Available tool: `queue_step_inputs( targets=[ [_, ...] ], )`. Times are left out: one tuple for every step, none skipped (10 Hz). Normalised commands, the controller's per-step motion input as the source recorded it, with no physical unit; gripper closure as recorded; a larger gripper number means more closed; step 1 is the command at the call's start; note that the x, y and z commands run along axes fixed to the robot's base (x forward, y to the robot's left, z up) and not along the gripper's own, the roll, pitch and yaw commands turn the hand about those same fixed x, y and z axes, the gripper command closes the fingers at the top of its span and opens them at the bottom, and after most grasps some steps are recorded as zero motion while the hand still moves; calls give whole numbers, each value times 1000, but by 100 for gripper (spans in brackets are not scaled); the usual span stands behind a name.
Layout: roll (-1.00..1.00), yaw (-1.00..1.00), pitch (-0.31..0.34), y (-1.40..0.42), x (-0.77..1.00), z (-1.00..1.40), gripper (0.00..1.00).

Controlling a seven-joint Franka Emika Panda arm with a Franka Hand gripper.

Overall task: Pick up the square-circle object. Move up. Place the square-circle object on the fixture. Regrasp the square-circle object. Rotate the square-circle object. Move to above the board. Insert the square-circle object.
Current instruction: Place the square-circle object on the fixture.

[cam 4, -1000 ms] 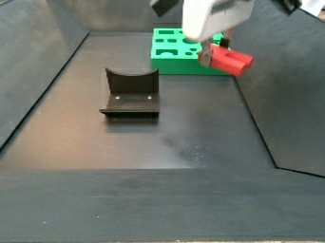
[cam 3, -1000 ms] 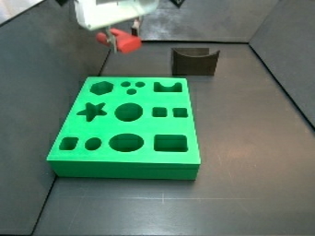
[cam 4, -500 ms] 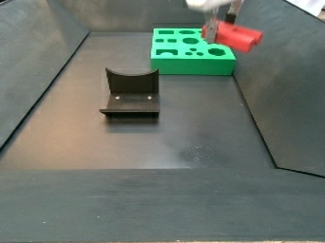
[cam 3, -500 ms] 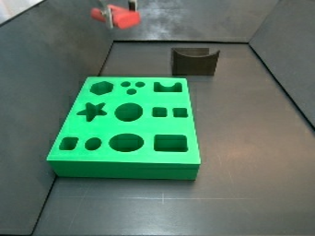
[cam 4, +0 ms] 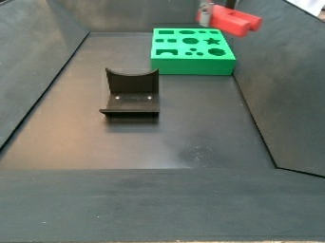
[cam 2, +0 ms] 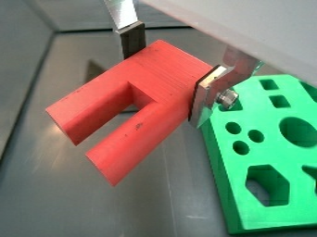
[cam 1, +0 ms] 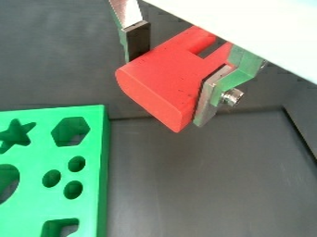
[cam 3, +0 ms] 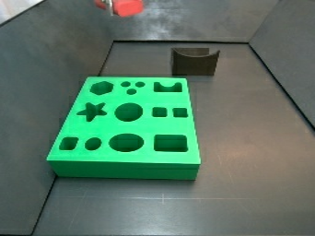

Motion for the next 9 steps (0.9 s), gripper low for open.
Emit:
queue_step_inputs(
  targets=[
    [28, -1000, -49, -71, 1000, -68, 100],
    [29, -1000, -45, -68, 1000, -71, 100],
    [31, -1000, -42, -60, 1000, -71, 100],
    [32, -1000, -38, -58, 1000, -70, 100],
    [35, -1000, -34, -52, 1000, -69, 100],
    [40, -1000, -28, -45, 1000, -67, 100],
    [49, -1000, -10, -39, 1000, -64, 100],
    [49, -889, -1, -38, 1000, -63, 100],
    [45, -478, 21, -31, 1000, -62, 100]
  ],
)
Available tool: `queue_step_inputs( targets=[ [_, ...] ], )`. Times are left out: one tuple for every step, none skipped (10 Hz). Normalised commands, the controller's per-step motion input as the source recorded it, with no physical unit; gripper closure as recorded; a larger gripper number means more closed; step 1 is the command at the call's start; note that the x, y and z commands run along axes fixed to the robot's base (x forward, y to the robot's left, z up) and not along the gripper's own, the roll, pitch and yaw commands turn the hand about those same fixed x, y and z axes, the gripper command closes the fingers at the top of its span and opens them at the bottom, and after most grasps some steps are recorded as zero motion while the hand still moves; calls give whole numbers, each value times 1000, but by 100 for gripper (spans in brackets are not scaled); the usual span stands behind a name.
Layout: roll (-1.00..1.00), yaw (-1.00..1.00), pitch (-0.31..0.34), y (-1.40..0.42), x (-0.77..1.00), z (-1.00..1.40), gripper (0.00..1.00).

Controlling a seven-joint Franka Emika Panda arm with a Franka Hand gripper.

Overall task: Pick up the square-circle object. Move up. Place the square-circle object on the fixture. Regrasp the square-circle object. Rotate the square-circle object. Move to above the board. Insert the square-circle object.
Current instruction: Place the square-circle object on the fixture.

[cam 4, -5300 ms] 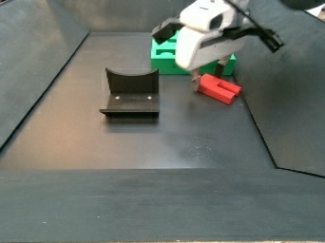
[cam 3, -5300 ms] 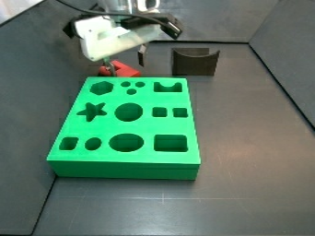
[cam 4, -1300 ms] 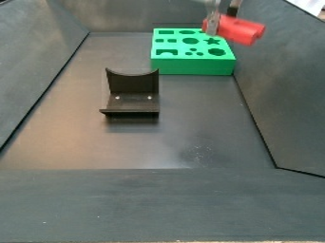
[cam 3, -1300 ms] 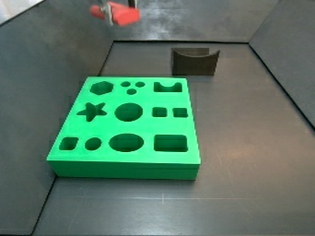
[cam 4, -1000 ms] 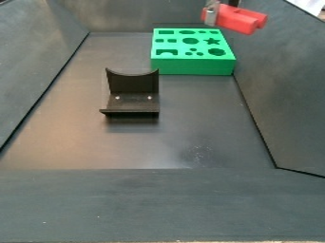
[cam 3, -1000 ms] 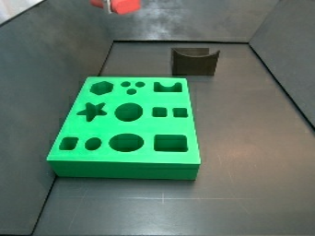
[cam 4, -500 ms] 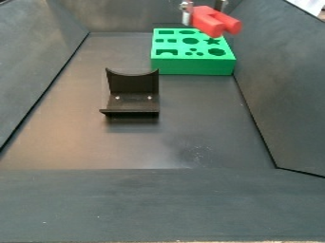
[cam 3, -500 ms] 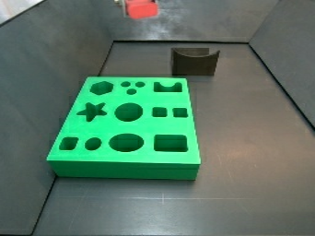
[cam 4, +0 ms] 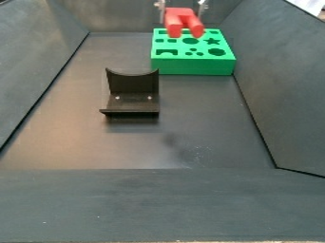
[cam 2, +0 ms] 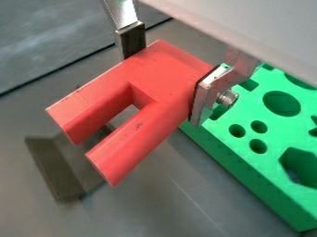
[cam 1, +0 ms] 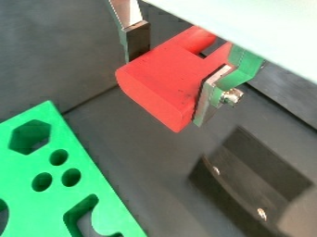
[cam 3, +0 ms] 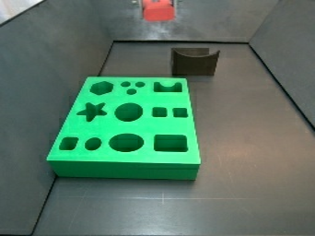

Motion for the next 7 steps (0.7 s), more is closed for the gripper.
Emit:
queue_step_inputs(
  targets=[
    [43, -345, 30, -29, 1000, -62, 100],
    [40, -179, 45, -25, 1000, -57, 100],
    [38, -102, 56, -22, 1000, -50, 100],
    [-1000, 36, -16, 746, 1000, 173, 100],
    [-1000, 38, -6, 833, 1000, 202, 100],
    [-1000, 25, 11, 789, 963, 158, 100],
    [-1000, 20, 29, 617, 864, 84, 100]
  ],
)
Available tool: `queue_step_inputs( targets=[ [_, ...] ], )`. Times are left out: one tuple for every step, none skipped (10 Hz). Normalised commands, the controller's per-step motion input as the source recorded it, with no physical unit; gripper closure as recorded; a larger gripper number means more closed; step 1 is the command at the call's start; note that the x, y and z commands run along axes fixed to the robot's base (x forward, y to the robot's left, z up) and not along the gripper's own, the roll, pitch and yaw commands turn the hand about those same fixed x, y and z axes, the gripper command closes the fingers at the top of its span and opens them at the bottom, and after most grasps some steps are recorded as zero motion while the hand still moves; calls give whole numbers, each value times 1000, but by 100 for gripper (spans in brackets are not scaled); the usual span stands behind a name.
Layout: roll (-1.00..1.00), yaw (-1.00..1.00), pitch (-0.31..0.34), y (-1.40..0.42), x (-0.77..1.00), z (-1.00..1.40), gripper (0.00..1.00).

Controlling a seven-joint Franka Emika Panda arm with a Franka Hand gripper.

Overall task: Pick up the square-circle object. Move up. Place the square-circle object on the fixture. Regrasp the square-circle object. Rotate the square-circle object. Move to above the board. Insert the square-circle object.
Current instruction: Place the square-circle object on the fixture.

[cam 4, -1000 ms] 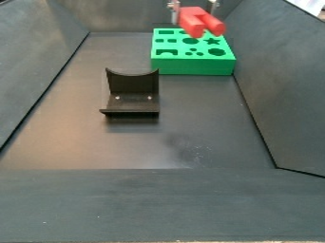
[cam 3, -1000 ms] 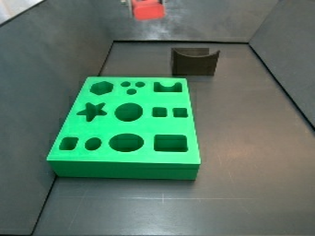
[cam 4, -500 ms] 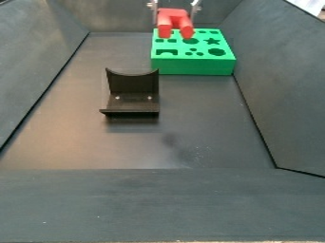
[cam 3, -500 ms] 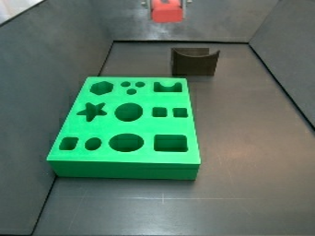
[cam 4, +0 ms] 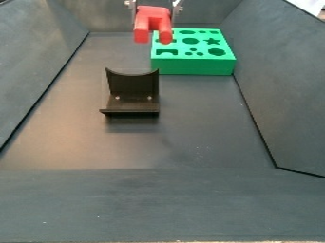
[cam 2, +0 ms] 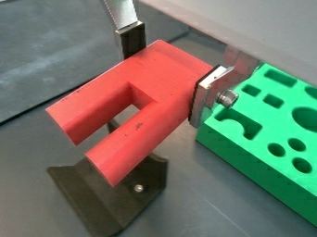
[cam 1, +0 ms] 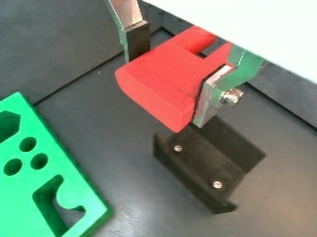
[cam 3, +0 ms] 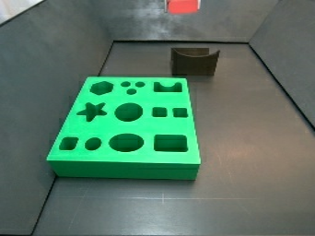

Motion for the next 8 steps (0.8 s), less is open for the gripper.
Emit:
queue_step_inputs(
  targets=[
    [-1000, 10, 49, 377, 768, 31, 100],
    [-1000, 0, 65, 203, 703, 13, 100],
    [-1000, -12, 76, 64, 642, -11, 100],
    [-1000, -27, 89, 51, 548, -14, 100],
    [-1000, -43, 102, 51, 469, -14, 100],
    [-1000, -60, 113, 47, 395, -20, 100],
    [-1000, -90, 126, 48, 297, -20, 100],
    [-861, -103, 118, 48, 226, -20, 100]
  ],
)
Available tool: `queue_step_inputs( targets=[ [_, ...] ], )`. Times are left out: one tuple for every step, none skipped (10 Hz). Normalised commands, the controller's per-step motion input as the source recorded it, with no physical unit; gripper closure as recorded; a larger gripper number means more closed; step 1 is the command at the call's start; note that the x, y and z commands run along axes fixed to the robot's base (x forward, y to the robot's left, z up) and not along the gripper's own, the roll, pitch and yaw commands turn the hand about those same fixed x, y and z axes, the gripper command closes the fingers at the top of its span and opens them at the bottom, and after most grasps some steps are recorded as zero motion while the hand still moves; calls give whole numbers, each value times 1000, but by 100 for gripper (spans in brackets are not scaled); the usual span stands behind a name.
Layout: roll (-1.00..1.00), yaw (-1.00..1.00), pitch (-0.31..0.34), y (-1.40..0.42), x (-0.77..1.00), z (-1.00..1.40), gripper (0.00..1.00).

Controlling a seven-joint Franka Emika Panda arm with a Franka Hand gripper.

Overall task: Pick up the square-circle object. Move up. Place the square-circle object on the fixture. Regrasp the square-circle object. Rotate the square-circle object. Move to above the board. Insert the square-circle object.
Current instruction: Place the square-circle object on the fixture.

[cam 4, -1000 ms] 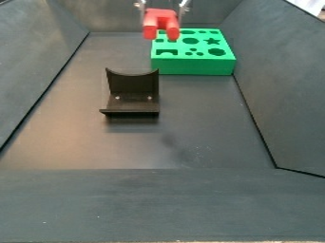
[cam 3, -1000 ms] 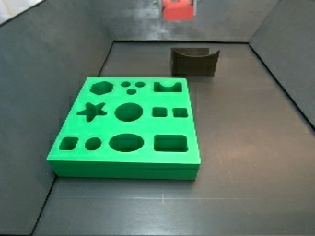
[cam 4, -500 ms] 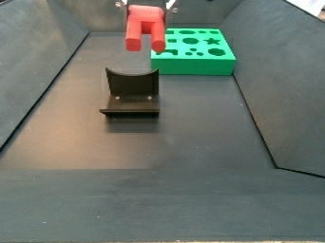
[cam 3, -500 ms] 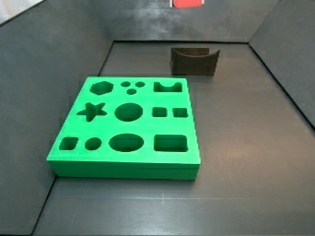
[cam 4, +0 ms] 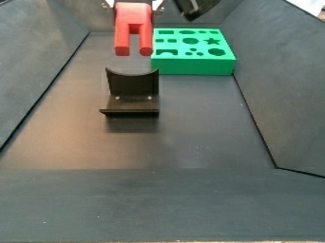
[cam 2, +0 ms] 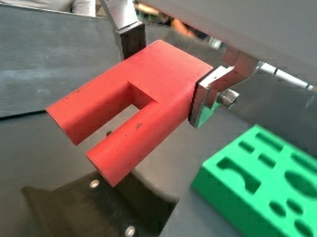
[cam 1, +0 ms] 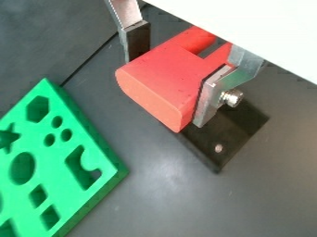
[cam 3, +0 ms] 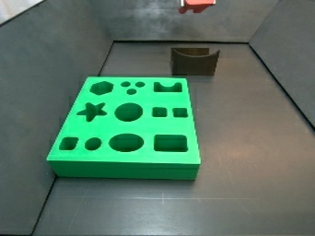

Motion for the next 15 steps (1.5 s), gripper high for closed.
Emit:
queue_step_inputs(
  targets=[
    [-694, -112, 103, 48, 157, -21, 100],
    [-464, -116, 77, 49, 76, -19, 100],
    [-299, -115, 50, 40, 58, -12, 100],
    [-201, -108, 28, 24, 56, -7, 100],
    [-1000, -129, 292, 133, 125, -1000, 100],
    [-1000, -139, 283, 139, 133, -1000, 100],
    [-1000, -201, 297, 140, 156, -1000, 100],
    [-969, -233, 288, 137, 168, -1000, 100],
    [-749, -269, 206, 137, 187, -1000, 100],
    [-586, -286, 148, 141, 193, -1000, 100],
    [-364, -282, 79, 147, 201, -1000, 100],
    [-279, -269, 50, 144, 203, -1000, 100],
    [-197, -234, -15, 128, 197, -923, 100],
    [-176, -207, -47, 111, 161, -716, 100],
    [-165, -155, -63, 86, 125, -458, 100]
  ],
)
